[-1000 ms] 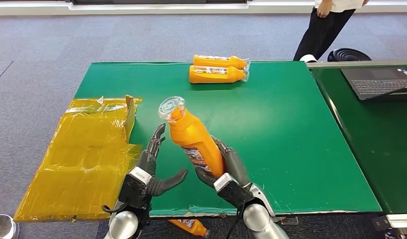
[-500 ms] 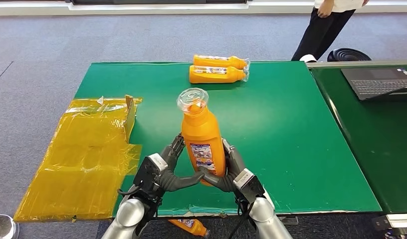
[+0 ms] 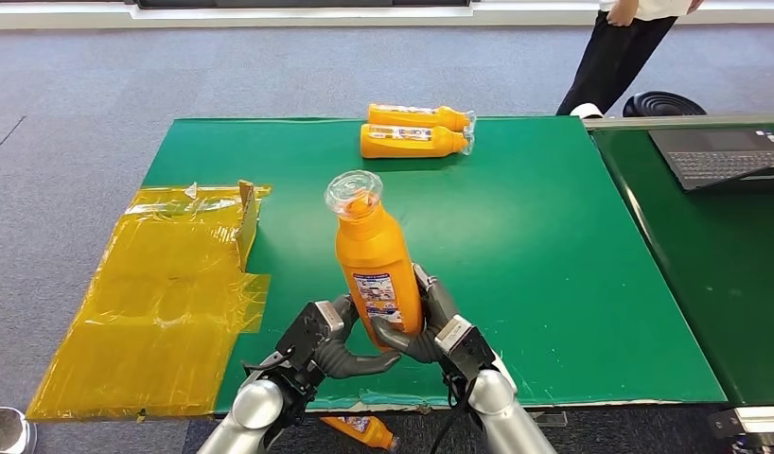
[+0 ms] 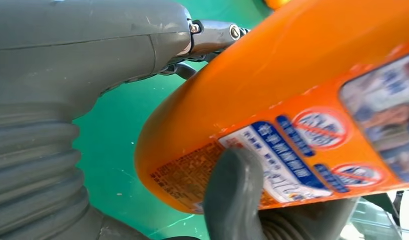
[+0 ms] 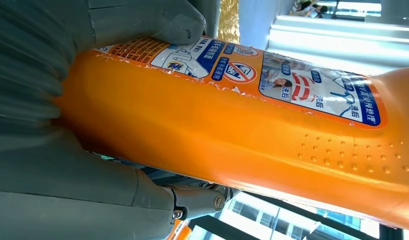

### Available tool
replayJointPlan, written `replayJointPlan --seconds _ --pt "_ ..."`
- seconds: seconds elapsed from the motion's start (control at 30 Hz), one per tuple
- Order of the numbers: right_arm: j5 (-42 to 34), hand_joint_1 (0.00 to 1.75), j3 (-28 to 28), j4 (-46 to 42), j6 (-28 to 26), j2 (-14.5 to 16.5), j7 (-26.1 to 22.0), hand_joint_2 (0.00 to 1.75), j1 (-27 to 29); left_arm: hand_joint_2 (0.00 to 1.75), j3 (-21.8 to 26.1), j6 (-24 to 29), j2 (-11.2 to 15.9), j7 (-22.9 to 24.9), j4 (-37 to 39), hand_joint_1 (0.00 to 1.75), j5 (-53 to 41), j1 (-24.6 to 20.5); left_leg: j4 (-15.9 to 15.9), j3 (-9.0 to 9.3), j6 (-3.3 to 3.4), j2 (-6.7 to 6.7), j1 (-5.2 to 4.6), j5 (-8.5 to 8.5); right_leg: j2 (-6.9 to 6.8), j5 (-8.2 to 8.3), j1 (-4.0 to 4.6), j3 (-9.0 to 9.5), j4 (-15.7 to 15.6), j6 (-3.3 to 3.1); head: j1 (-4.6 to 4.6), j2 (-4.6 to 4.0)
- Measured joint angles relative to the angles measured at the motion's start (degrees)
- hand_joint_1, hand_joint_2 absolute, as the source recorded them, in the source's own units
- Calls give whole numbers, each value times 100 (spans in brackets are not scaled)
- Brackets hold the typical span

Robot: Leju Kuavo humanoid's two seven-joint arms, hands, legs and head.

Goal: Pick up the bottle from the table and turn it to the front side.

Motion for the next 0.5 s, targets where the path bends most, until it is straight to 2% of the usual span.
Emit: replayJointPlan --seconds 0.5 --pt "0 175 -2 23 0 20 -1 175 -9 175 -45 0 17 -1 102 0 0 -37 0 0 0 0 0 0 0 0 0 0 0 0 0 0"
